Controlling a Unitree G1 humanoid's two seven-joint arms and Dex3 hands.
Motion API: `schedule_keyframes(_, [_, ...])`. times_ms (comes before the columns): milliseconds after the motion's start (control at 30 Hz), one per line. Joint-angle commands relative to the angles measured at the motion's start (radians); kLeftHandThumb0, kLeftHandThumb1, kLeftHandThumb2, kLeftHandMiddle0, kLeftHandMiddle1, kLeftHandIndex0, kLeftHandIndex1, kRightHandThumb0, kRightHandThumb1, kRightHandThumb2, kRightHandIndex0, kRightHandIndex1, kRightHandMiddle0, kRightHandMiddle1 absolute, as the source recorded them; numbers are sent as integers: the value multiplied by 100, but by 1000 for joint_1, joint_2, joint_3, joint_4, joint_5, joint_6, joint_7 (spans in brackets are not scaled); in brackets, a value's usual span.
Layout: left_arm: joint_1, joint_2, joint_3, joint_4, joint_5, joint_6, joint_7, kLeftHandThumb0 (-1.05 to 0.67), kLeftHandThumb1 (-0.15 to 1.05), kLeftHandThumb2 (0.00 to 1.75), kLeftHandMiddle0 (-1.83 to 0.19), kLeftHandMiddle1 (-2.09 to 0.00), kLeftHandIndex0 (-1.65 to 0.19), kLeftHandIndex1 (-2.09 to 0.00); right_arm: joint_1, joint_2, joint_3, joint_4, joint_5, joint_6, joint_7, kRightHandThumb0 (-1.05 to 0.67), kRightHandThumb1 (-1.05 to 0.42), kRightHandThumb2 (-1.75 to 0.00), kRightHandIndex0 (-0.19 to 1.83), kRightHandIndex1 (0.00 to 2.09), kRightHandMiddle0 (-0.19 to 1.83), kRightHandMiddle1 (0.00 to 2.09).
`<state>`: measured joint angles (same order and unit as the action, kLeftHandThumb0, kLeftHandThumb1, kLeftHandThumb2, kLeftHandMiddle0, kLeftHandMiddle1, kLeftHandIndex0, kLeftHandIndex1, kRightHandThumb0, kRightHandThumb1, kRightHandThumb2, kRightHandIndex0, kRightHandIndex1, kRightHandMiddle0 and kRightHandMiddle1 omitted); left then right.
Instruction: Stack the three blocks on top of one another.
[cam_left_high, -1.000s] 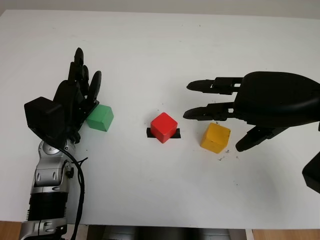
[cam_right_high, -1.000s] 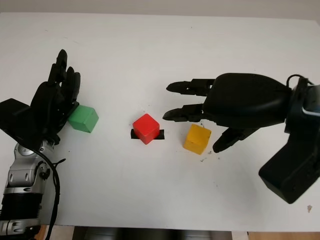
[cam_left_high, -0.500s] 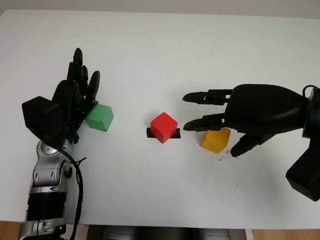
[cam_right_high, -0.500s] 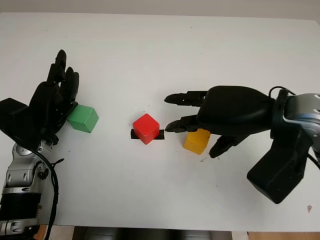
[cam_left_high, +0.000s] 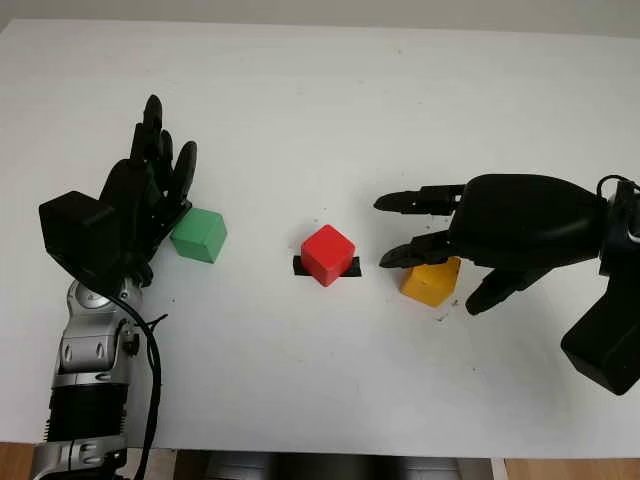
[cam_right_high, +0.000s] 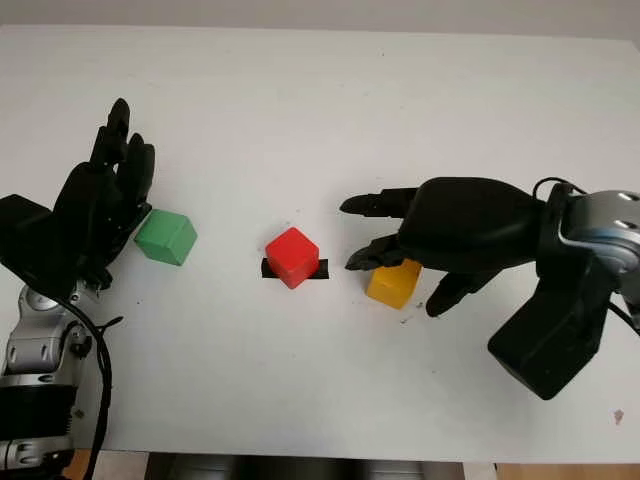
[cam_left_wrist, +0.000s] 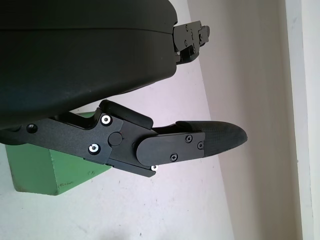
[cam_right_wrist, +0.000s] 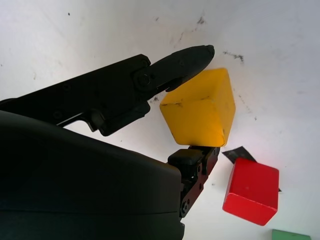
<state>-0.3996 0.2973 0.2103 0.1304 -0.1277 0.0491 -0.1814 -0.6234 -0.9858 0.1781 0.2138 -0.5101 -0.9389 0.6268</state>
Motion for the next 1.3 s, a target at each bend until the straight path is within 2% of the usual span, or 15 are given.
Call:
schedule_keyframes(0, [-2,10,4,-9,-4,-6,-3,-70,105,51,19,-4,19,-5,-17,11,3,24,-20,-17,-32,-53,-91,-6,12,8,55,19])
schedule_keyframes(367, [4,10,3,-17,-3,0,-2,-69,105,52,19,-3,19,-4,-35,44,13,122,-118,-74,-219,-48,-87,-5,23,11,64,25])
schedule_keyframes(500, [3,10,3,-18,1,5,3,-69,105,51,19,-3,19,-4,-36,60,17,146,-144,-103,-290,-46,-90,-6,28,12,73,32])
schedule_keyframes(533, [4,10,2,-19,2,5,4,-70,105,51,19,-4,18,-4,-36,64,17,148,-150,-110,-306,-46,-91,-6,31,11,74,45])
schedule_keyframes(633, [4,10,3,-17,-2,1,0,-69,105,51,19,-3,19,-4,-36,67,20,145,-159,-113,-326,-45,-90,-5,35,8,60,102])
schedule_keyframes(733, [5,9,3,-18,-3,2,1,-69,105,51,19,-3,19,-4,-33,72,24,147,-142,-110,-327,-44,-89,-5,38,8,59,117])
schedule_keyframes(1000, [6,7,3,-21,1,6,8,-70,105,50,19,-3,19,-4,-12,79,38,137,3,-35,-224,-43,-87,-5,38,7,59,122])
schedule_keyframes(1267, [3,7,0,-13,6,-1,8,-70,105,51,19,-4,19,-5,-2,92,6,66,183,182,-76,-40,-89,-6,41,8,55,127])
